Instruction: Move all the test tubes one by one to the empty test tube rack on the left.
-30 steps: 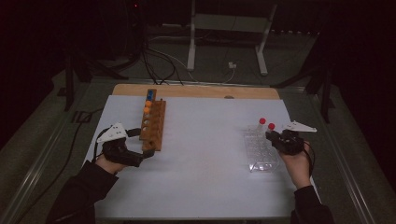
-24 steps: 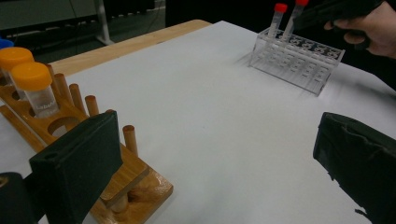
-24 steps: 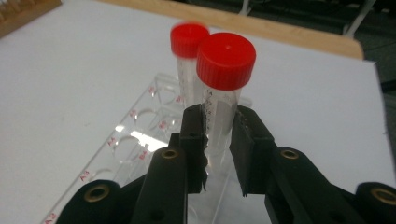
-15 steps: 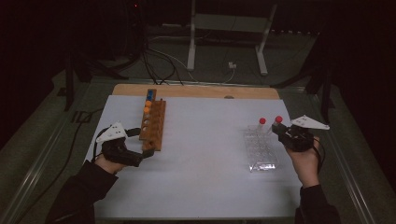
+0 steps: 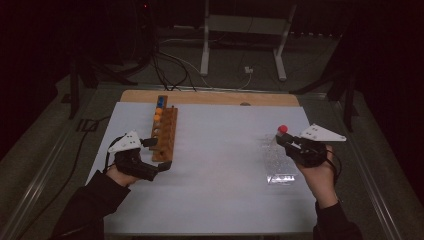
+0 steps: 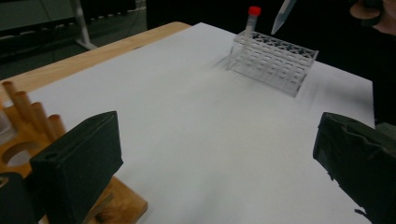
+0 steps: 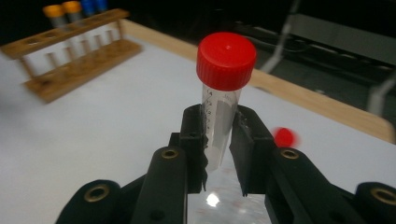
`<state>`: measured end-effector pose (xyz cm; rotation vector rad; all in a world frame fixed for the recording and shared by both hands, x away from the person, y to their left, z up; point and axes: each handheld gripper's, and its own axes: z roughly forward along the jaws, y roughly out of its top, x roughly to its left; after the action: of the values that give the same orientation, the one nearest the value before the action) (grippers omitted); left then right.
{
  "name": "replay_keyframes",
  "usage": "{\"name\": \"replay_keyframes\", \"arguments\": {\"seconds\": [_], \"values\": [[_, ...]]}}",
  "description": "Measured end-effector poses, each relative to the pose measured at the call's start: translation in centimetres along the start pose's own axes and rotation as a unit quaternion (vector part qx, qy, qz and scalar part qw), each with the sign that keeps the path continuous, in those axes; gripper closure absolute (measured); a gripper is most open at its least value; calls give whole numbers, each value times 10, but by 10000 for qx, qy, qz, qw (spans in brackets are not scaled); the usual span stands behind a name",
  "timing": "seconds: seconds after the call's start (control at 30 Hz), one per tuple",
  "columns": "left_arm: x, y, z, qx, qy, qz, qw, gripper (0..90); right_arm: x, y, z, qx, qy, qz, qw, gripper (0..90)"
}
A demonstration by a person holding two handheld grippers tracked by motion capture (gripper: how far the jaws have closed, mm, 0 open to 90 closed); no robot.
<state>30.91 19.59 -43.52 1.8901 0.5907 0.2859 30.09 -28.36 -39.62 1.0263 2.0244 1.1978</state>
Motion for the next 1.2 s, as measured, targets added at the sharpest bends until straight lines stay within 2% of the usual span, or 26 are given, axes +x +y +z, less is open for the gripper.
{"name": "replay_keyframes", "arguments": {"seconds": [0.13, 0.33, 0.5, 0.77, 0.97, 1.07, 1.2], "values": [[-5, 2, 6, 24, -150, 32, 9999, 20, 19, 0, 8, 46, 269, -117, 9996, 750], [-13, 7, 17, 89, -368, 109, 9992, 20, 46, -1, 22, 149, 692, -289, 9971, 750], [-19, 13, 26, 96, -533, 163, 9984, 21, 66, -3, 33, 252, 964, -411, 9942, 750], [-28, 19, 46, 90, -840, 244, 9961, 57, 94, -6, 48, 426, 1363, -636, 9877, 750], [-37, 28, 61, -4, -1083, 335, 9936, 134, 112, -9, 56, 554, 1608, -757, 9825, 749], [-42, 32, 69, 37, -1187, 426, 9920, 175, 118, -9, 59, 572, 1701, -797, 9805, 750], [-47, 36, 79, 74, -1233, 514, 9910, 252, 123, -9, 60, 590, 1774, -820, 9789, 750]]}}
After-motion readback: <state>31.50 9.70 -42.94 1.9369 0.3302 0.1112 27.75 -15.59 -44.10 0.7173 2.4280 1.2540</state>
